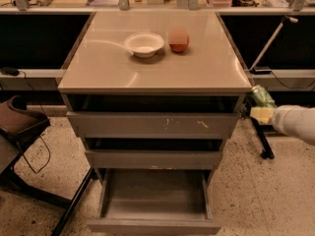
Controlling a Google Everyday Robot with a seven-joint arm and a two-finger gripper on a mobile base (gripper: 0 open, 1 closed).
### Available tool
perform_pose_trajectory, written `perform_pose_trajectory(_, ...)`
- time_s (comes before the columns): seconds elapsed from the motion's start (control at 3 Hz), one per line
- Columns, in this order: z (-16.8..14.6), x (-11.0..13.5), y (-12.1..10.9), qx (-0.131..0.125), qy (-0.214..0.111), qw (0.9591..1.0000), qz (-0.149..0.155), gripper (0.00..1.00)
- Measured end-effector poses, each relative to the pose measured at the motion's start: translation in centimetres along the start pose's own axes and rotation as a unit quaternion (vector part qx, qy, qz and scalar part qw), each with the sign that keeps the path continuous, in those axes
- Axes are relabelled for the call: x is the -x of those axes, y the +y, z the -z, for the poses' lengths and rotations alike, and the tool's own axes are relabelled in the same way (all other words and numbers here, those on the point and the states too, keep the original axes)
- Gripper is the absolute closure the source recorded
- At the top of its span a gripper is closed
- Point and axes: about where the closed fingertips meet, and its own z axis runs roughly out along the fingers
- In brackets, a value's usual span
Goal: Pick green can from bottom drawer and place on counter
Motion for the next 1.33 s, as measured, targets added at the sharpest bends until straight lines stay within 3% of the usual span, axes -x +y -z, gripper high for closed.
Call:
perform_pose_trajectory(0.33, 4.0, 9.5, 1.3, -0.006, -0.077, 0.9970, 0.005, 1.00)
perform_pose_trajectory(0.67, 5.5, 17.9, 3.4, -0.010, -0.134, 0.9905, 0.028, 1.00)
perform_pose_trajectory(1.0, 7.4, 24.1, 5.5, -0.017, -0.167, 0.9836, 0.066, 1.00)
perform_pose_trajectory(1.33, 8.1, 25.6, 8.4, -0.014, -0.151, 0.9808, 0.122, 1.00)
